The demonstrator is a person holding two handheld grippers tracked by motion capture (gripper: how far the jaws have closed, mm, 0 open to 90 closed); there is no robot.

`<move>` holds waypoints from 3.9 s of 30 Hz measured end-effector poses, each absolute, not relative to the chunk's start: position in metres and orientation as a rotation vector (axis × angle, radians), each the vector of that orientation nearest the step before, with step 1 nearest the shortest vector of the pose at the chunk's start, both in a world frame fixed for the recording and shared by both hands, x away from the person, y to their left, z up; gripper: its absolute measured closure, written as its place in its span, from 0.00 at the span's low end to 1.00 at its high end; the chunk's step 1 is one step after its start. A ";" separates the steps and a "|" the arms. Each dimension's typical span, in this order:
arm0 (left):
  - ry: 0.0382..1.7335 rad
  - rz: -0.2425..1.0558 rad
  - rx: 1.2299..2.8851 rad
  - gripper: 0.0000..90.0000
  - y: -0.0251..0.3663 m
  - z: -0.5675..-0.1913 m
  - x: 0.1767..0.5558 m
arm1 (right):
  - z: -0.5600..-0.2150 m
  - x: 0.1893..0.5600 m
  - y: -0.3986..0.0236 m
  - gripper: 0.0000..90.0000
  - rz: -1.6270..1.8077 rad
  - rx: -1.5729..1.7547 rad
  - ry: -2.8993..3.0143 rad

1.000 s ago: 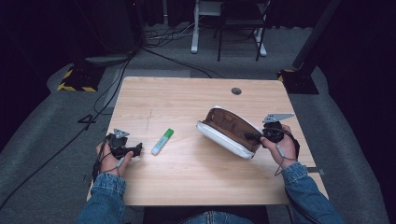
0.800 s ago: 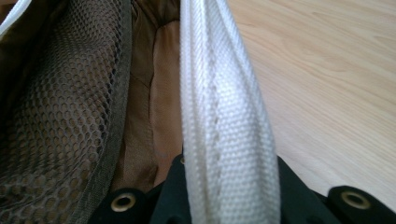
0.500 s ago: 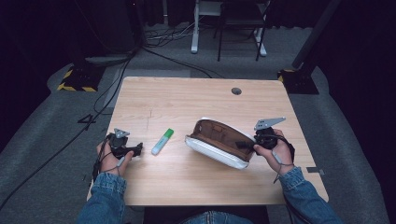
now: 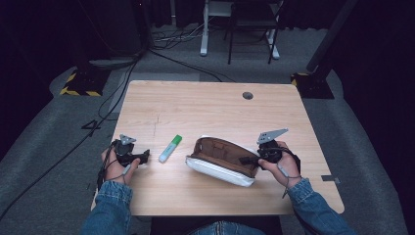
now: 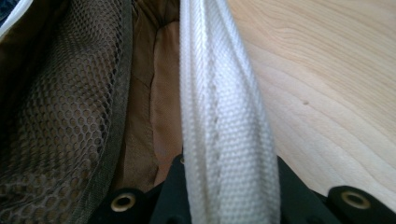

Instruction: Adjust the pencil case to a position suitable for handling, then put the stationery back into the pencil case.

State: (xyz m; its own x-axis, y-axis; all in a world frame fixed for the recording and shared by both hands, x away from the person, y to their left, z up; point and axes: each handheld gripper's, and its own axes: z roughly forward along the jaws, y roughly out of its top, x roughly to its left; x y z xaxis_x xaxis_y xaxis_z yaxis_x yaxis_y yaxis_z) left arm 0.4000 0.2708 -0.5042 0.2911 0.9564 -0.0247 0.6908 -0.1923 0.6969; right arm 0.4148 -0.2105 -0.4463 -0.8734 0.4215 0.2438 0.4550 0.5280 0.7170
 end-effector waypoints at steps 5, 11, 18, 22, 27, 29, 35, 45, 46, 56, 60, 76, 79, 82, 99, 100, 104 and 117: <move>1.466 0.568 1.962 0.21 0.271 -0.504 0.400 | -0.450 0.412 -0.205 0.97 -1.275 -0.748 -2.702; 1.468 0.565 1.959 0.21 0.270 -0.504 0.400 | -0.457 0.412 -0.201 0.97 -1.253 -0.721 -2.689; 1.465 0.568 1.960 0.21 0.270 -0.504 0.401 | -0.465 0.412 -0.199 0.96 -1.236 -0.721 -2.696; 1.465 0.567 1.960 0.21 0.270 -0.504 0.401 | -0.468 0.414 -0.200 0.93 -1.226 -0.747 -2.718; 1.464 0.567 1.961 0.21 0.270 -0.504 0.401 | -0.471 0.415 -0.201 0.88 -1.207 -0.776 -2.716; 1.464 0.567 1.961 0.21 0.270 -0.504 0.401 | -0.470 0.415 -0.200 0.81 -1.209 -0.778 -2.716; 1.463 0.567 1.962 0.20 0.270 -0.504 0.401 | -0.470 0.415 -0.198 0.52 -1.225 -0.808 -2.744; 1.463 0.567 1.961 0.20 0.269 -0.504 0.402 | -0.460 0.410 -0.197 0.37 -1.284 -0.807 -2.772; 1.461 0.569 1.962 0.20 0.269 -0.504 0.402 | -0.458 0.410 -0.197 0.36 -1.290 -0.808 -2.775; 1.457 0.564 1.964 0.20 0.267 -0.504 0.403 | -0.435 0.405 -0.205 0.31 -1.388 -0.807 -2.784; 1.453 0.561 1.968 0.20 0.267 -0.504 0.403 | -0.426 0.404 -0.211 0.31 -1.425 -0.819 -2.779; 1.447 0.554 1.983 0.25 0.264 -0.502 0.402 | -0.404 0.405 -0.242 0.27 -1.605 -0.908 -2.711; 1.454 0.555 1.981 0.25 0.265 -0.500 0.400 | -0.404 0.409 -0.251 0.27 -1.626 -0.965 -2.693; 1.453 0.551 1.964 0.26 0.264 -0.496 0.399 | -0.408 0.414 -0.262 0.27 -1.640 -1.049 -2.677; 1.382 0.494 2.001 0.26 0.255 -0.482 0.398 | -0.478 0.452 -0.318 0.25 -1.336 -1.532 -2.861; 1.382 0.490 1.999 0.26 0.255 -0.482 0.398 | -0.480 0.453 -0.319 0.25 -1.325 -1.541 -2.863; 1.349 0.496 2.010 0.26 0.249 -0.474 0.398 | -0.494 0.454 -0.324 0.25 -1.273 -1.589 -2.862; 1.275 0.456 2.021 0.29 0.231 -0.461 0.401 | -0.503 0.451 -0.328 0.24 -1.279 -1.655 -2.875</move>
